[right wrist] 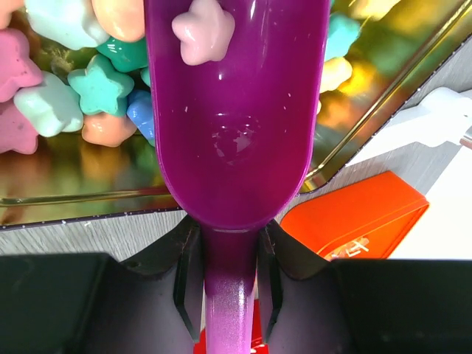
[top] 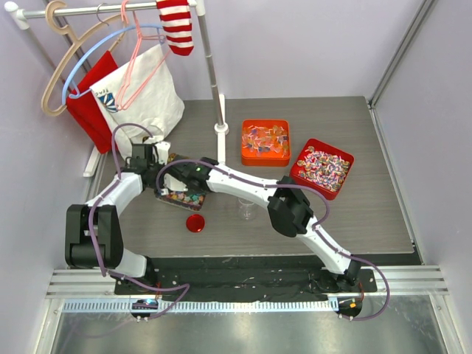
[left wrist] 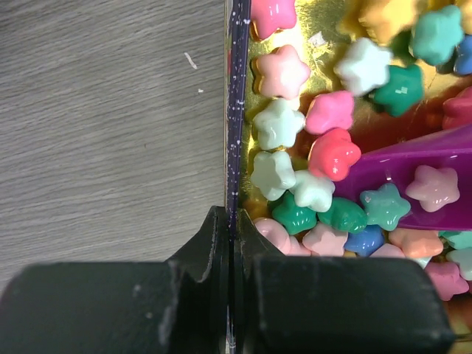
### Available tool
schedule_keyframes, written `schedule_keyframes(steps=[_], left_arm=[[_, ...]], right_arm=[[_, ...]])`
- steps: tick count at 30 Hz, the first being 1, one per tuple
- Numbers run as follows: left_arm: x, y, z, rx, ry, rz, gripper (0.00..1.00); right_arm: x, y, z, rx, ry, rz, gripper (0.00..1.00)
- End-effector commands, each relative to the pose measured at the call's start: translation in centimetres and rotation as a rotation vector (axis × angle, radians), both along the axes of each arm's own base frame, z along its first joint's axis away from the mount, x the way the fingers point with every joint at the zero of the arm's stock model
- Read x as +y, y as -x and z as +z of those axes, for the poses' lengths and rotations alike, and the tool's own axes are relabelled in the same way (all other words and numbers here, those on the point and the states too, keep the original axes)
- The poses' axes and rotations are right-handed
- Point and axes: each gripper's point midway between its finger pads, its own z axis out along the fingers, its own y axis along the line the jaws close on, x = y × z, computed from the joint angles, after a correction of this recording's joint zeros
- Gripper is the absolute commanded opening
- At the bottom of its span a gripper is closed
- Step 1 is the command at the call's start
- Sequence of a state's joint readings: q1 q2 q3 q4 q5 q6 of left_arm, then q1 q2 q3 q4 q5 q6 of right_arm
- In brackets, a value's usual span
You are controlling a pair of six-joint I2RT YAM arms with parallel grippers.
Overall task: Pack the candies
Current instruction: Scoop the fake candies from the storage box.
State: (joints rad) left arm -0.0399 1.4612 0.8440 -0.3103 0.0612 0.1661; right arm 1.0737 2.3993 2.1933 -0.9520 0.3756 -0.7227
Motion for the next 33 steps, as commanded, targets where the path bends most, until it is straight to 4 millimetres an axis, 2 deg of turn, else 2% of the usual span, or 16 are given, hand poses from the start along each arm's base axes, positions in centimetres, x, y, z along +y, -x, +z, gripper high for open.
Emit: schedule_keyframes(steps=[1, 6, 13, 18, 25, 30, 31, 33], left_arm=[[-1.5, -4.1, 5.4, -0.246, 0.071, -0.028, 0.0], [-1.4, -4.1, 5.3, -0.243, 0.072, -0.026, 0.0], [-1.5, -4.1, 5.1, -0.239, 0.076, -0.024, 0.0], [-1.4, -4.1, 5.0, -0.238, 0.076, -0.022, 0.0], [-1.2, -4.2, 4.7, -0.234, 0.077, -0.012, 0.0], [-1.2, -4.1, 4.6, -0.232, 0.1, -0.016, 0.0], [-1.2, -4.1, 4.6, -0.228, 0.117, -0.019, 0.0], [-1.4, -4.0, 4.5, -0.221, 0.134, -0.034, 0.0]], right_arm=[[2.2, 0.3, 0.0, 0.008, -0.103, -0.021, 0.01], [3.9, -0.1, 0.8, 0.001, -0.19, -0.06, 0.01], [5.9, 1.1, 0.3, 0.034, -0.251, -0.048, 0.01], [7.0, 1.2, 0.5, 0.02, -0.297, -0.059, 0.01], [6.7, 0.0, 2.2, -0.094, -0.34, -0.089, 0.01], [5.4, -0.4, 2.7, -0.147, -0.31, -0.082, 0.01], [4.9, -0.3, 2.0, -0.144, -0.297, -0.08, 0.01], [4.4, -0.3, 2.6, -0.152, -0.298, -0.072, 0.01]])
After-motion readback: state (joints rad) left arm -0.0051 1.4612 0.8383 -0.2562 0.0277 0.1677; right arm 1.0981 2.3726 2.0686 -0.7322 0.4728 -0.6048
